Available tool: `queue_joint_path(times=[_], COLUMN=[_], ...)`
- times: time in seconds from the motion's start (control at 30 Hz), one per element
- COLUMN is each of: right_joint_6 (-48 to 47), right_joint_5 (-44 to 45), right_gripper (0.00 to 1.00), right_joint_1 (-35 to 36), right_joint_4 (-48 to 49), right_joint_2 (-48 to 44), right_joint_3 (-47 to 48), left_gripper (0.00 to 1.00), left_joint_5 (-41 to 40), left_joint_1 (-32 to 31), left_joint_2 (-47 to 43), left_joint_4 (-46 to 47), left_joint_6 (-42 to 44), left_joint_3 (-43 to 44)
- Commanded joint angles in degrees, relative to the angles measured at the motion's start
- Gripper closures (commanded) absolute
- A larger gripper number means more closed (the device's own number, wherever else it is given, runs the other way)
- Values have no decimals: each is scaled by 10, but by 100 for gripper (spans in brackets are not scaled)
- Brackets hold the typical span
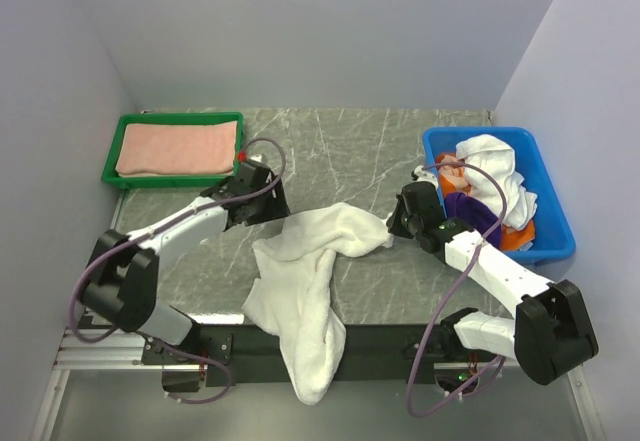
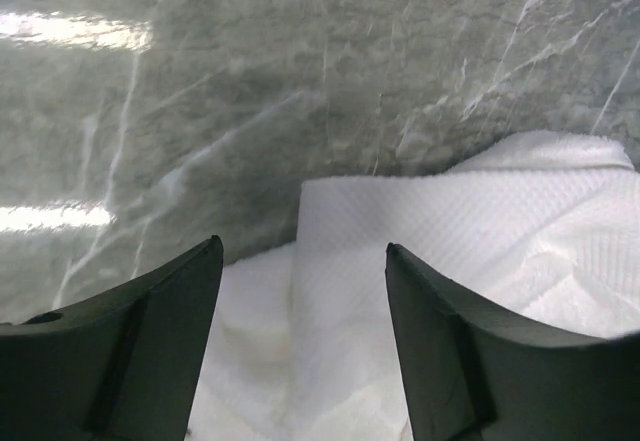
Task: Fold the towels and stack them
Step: Flatten out the crumpled towel
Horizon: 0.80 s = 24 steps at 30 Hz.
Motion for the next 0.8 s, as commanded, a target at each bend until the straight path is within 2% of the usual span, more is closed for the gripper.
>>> queue_joint_path(times=[0.0, 0.13, 0.33, 0.43, 0.47, 0.53, 0.63, 0.77], right_joint_6=[-5, -2, -3, -4, -4, -4, -4, -5], right_joint_5=[4, 0, 1, 0, 0, -2, -2, -1], right_gripper=[100, 100, 100, 100, 100, 100, 100, 100], right_joint_1=[3, 3, 3, 3, 3, 4, 3, 3], right_joint_4=[17, 19, 16, 16, 16, 18, 17, 16], right_joint_2=[-16, -19, -23, -23, -22, -22, -26, -27], right_joint_3=[2, 1, 0, 1, 1, 1, 1, 1], left_gripper=[29, 34, 49, 62, 69, 76, 79, 98], left_joint_5=[34, 44, 69, 78, 81, 89, 105, 120], left_joint_1=[2, 4, 3, 2, 3, 3, 3, 3], left_joint_2=[43, 107, 136, 145, 146, 146, 146, 141], left_joint_4=[32, 25, 53, 54, 55, 61, 63, 69], left_joint_6=[17, 19, 8, 6, 6, 3, -3, -11], left_joint_3=[35, 64, 63, 69, 69, 64, 58, 47])
